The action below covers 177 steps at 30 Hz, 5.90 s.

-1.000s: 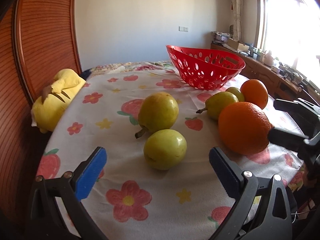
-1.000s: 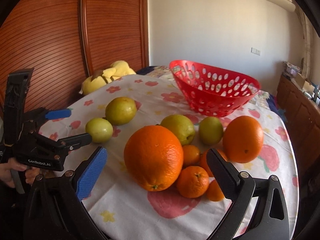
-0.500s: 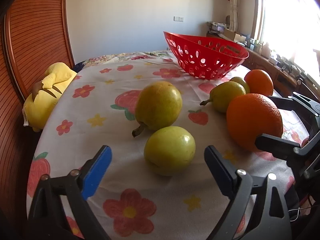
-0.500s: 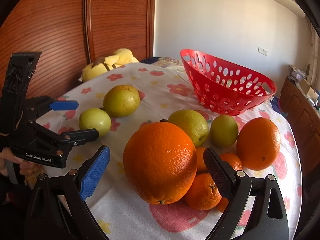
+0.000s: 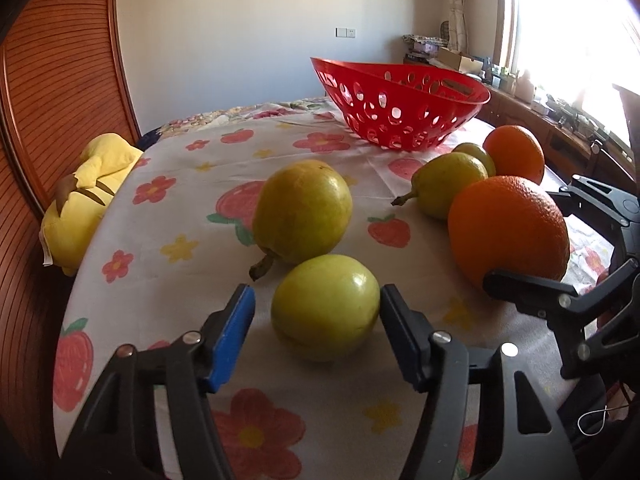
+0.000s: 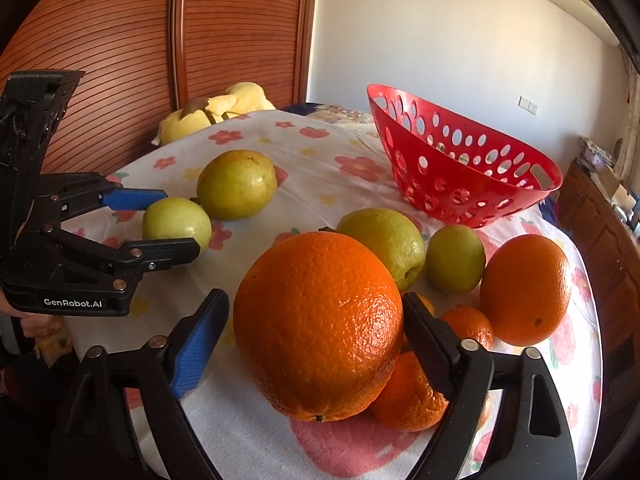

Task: Organize fruits
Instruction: 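Grasp a green pear with the left tool while the right tool grasps a large orange, then lift the pear and orange and carry both over the red basket, then open the right tool to drop the orange while the left tool drops the pear, then move both tools down to the small tangerines beside the large orange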

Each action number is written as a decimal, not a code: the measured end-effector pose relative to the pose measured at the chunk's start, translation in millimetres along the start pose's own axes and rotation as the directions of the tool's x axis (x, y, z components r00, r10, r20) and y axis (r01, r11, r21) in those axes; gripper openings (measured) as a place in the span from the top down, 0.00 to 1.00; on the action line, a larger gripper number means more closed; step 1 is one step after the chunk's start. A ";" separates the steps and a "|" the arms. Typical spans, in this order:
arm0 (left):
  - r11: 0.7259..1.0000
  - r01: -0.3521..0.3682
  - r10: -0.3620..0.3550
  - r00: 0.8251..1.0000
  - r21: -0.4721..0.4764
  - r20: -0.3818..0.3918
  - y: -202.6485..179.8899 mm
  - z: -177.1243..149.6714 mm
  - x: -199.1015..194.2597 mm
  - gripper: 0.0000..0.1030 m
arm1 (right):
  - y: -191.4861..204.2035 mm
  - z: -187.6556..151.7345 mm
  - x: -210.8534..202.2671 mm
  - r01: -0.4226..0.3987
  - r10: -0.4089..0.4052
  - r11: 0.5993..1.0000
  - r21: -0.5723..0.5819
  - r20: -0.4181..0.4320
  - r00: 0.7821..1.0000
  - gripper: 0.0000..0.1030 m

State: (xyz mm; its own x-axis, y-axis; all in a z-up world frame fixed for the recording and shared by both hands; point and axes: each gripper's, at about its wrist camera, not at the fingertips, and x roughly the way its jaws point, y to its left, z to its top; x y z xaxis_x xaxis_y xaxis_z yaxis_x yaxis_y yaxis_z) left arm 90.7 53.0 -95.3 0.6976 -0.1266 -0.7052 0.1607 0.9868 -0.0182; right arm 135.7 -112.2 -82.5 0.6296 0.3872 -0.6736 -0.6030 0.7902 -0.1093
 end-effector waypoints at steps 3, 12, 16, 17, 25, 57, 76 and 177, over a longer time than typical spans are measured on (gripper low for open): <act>1.000 -0.002 0.002 1.000 0.003 -0.015 -1.1 -1.4 3.5 0.38 | -0.4 -0.3 0.8 0.008 -0.008 1.000 -0.007 0.001 1.000 0.19; 1.000 0.023 -0.023 1.000 0.005 -0.002 -2.6 -5.3 1.8 0.49 | -1.2 -2.8 3.6 0.002 -0.002 1.000 -0.013 -0.004 1.000 0.20; 0.999 0.029 -0.029 1.000 -0.019 0.011 0.9 -6.9 -1.3 0.49 | -2.2 -5.2 1.1 -0.007 0.007 1.000 -0.010 0.009 1.000 0.20; 0.999 0.032 -0.032 0.999 -0.024 0.018 1.7 -7.3 -3.3 0.49 | -2.7 -5.3 0.9 -0.010 0.010 1.000 -0.008 0.010 1.000 0.20; 0.998 0.049 -0.047 0.997 -0.030 0.058 2.6 -3.1 -18.0 0.49 | -2.0 -2.8 -7.7 -0.061 0.061 0.998 0.011 0.031 0.998 0.21; 0.991 0.110 -0.126 0.968 0.081 0.216 -32.9 138.7 -16.1 0.49 | -122.6 108.9 -24.8 0.032 -0.031 0.999 -0.004 0.157 0.987 0.21; 0.986 0.123 -0.141 0.976 0.113 0.163 -29.2 195.7 53.5 0.49 | -168.4 126.0 91.2 0.001 -0.006 0.999 -0.038 -0.138 0.990 0.21; 0.939 0.316 -0.326 0.943 0.138 0.059 -133.9 30.2 -10.1 0.47 | -106.2 -64.4 -46.7 -0.015 0.019 0.947 0.320 -0.010 1.000 0.47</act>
State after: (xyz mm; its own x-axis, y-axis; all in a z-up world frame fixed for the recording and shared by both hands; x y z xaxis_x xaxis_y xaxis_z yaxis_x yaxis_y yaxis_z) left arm 83.2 -80.9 -64.4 0.6470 -0.4475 -0.6174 0.4678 0.8723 -0.1420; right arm 138.8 -244.8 -86.5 0.6130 0.3971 -0.6830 -0.4240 0.8948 0.1398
